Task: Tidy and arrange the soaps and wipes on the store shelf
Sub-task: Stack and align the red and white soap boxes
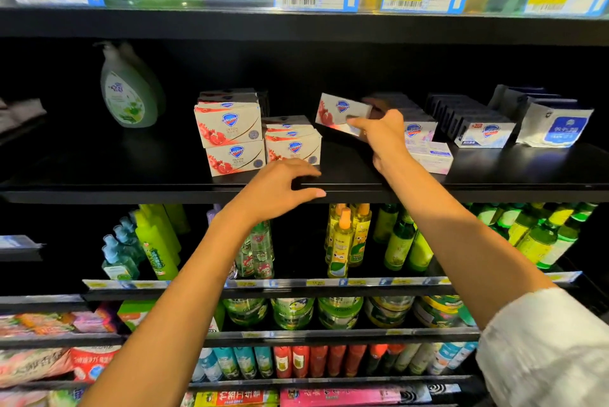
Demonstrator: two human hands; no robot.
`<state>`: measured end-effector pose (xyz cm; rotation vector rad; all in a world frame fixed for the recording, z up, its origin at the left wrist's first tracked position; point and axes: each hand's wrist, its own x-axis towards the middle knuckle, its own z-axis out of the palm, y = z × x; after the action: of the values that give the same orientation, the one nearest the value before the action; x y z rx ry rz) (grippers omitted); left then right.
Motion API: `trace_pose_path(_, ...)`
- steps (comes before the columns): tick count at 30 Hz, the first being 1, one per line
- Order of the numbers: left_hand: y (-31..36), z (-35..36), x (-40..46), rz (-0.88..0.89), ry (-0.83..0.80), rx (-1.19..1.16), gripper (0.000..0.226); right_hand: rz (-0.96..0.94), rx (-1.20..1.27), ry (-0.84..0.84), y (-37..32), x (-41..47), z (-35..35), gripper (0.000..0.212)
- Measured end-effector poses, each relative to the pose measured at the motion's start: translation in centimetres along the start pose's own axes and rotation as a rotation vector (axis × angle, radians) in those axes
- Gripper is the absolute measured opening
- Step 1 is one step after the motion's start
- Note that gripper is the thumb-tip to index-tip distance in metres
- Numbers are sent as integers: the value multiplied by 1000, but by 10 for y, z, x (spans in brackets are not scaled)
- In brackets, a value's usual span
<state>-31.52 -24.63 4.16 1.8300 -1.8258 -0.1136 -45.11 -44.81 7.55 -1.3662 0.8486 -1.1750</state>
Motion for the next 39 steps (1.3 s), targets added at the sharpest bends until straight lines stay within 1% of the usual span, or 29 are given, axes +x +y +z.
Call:
trace_pose_path(2, -3, 0, 0, 15, -11, 36, 49, 39, -117, 7, 13, 20, 9, 41)
trace_pose_path(4, -3, 0, -1, 21, -6, 49, 50, 32, -202, -32, 28, 37, 15, 38)
trace_pose_path(6, -3, 1, -1, 19, -4, 50, 50, 10, -241, -43, 37, 49, 20, 42)
trace_pose_path(8, -5, 0, 0, 19, -8, 46, 52, -68, -315, -66, 36, 58, 26, 49)
trace_pose_path(10, -7, -4, 2, 22, -26, 36, 53, -141, -511, -103, 34, 70, 32, 51)
trace_pose_path(12, -9, -9, 4, 16, -46, 16, 55, -160, -710, -116, 36, 84, 37, 50)
trace_pose_path(14, -12, -10, 5, 5, -45, -12, 56, -160, -793, -104, 39, 97, 41, 57)
trace_pose_path(16, -14, -8, 4, 17, -24, -23, 57, -142, -801, -96, 40, 107, 45, 62)
trace_pose_path(18, -16, -6, 3, 37, -6, -10, 59, -117, -757, -97, 40, 116, 50, 62)
trace_pose_path(22, -17, -7, 3, 54, 14, -34, 52, -122, -643, -71, 47, 133, 60, 67)
trace_pose_path(26, -18, -6, 4, 59, 16, -45, 50, -147, -623, -8, 52, 143, 70, 61)
trace_pose_path(29, -20, -6, 2, 71, 27, -87, 49, -140, -631, -21, 51, 151, 78, 59)
trace_pose_path(32, -23, -4, 2, 71, 25, -129, 49, -129, -626, -21, 50, 157, 82, 59)
trace_pose_path(39, -29, -1, 6, 61, -1, -92, 53, -100, -619, 19, 50, 169, 85, 61)
